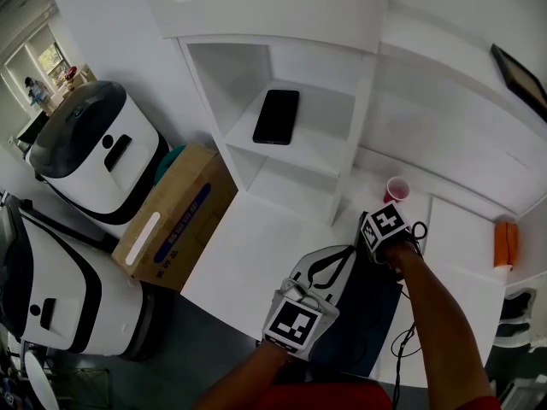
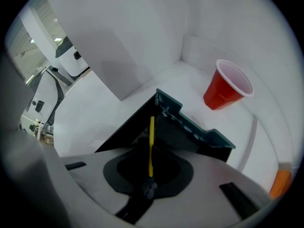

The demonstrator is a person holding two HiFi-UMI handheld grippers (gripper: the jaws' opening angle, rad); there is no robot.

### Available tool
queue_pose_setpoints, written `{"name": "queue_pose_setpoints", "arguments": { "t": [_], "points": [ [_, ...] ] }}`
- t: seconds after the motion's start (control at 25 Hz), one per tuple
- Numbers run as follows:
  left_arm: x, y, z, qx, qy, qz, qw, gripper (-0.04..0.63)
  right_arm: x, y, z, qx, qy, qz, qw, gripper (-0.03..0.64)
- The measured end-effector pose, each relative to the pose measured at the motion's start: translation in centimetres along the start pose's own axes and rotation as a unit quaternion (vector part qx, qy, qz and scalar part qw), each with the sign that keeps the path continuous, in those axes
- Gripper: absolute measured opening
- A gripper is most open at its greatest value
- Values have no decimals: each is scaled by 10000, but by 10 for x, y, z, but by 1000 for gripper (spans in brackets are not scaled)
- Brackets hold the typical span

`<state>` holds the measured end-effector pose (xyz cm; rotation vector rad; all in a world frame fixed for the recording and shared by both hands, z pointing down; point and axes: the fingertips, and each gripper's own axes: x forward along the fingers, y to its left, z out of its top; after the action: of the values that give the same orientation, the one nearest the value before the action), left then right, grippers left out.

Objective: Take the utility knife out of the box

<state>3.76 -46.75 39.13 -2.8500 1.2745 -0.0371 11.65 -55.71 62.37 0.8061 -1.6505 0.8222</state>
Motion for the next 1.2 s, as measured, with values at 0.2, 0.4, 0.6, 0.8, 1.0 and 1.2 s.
{"name": "queue_pose_setpoints", "arguments": {
  "t": [0.2,0.4,0.6,0.8,1.0,1.2],
  "points": [
    [-3,-4,2,-15,25,-85,10000,8,-10,-2,-3,117,-353,32,9993,37],
    [-6,-9,7,39,43,-194,9998,8,-59,9,-8,263,-1271,422,9906,37],
    [-11,-18,25,-328,-19,-251,9991,8,-141,32,-20,231,-2848,706,9557,38],
    [-17,-35,43,-296,-15,-455,9985,8,-233,59,-46,275,-4705,826,8781,38],
    [-28,-57,68,-270,-144,-663,9973,8,-308,77,-81,85,-5903,324,8065,38],
    [-42,-77,87,-161,-257,-909,9954,8,-346,99,-109,-151,-6456,-140,7634,38]
  ]
}}
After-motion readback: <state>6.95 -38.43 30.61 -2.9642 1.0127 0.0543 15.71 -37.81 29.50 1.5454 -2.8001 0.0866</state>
